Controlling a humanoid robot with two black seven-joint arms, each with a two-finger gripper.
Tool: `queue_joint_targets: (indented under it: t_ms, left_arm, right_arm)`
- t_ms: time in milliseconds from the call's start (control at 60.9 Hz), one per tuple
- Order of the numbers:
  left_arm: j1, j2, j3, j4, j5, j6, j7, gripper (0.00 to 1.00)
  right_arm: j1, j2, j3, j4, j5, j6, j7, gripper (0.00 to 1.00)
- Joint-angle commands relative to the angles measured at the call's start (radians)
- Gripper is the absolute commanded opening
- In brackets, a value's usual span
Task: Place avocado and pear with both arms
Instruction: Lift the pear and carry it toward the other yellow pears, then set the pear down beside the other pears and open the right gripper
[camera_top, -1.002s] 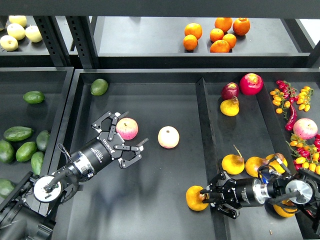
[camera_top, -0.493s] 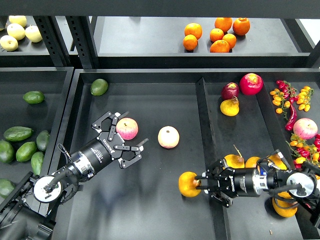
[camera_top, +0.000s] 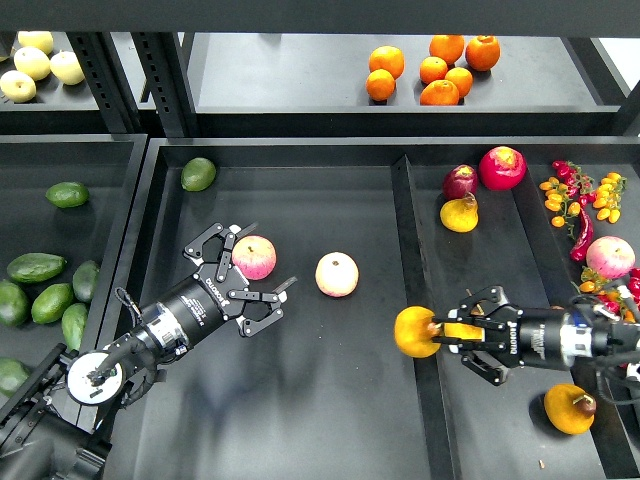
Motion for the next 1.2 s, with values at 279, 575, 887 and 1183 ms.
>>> queue_joint_targets:
  t_ms: [279,575,887,1183]
  left_arm:
    - [0.001,0.000,0.000,-0.001,0.000,0.000,0.000,0.99]
    - [0.000,0.000,0.001,0.000,0.000,0.000,0.000,0.99]
    - [0.000,0.000,0.001,0.000,0.000,0.000,0.000,0.99]
    - [0.000,0.000,0.001,0.000,0.000,0.000,0.000,0.99]
  right_arm:
    - [-0.070,-0.076,-0.014,-0.028,0.005,0.000,0.000,0.04]
    - [-0.125,-0.030,-0.017,-0.106,-0.007,0.000,0.000,0.04]
    - [-0.147,0.058,-0.017,-0.208,-0.035,0.000,0.000,0.05]
    - [-0.151,0.108,-0.015,-0.261,-0.044,0.000,0.000,0.05]
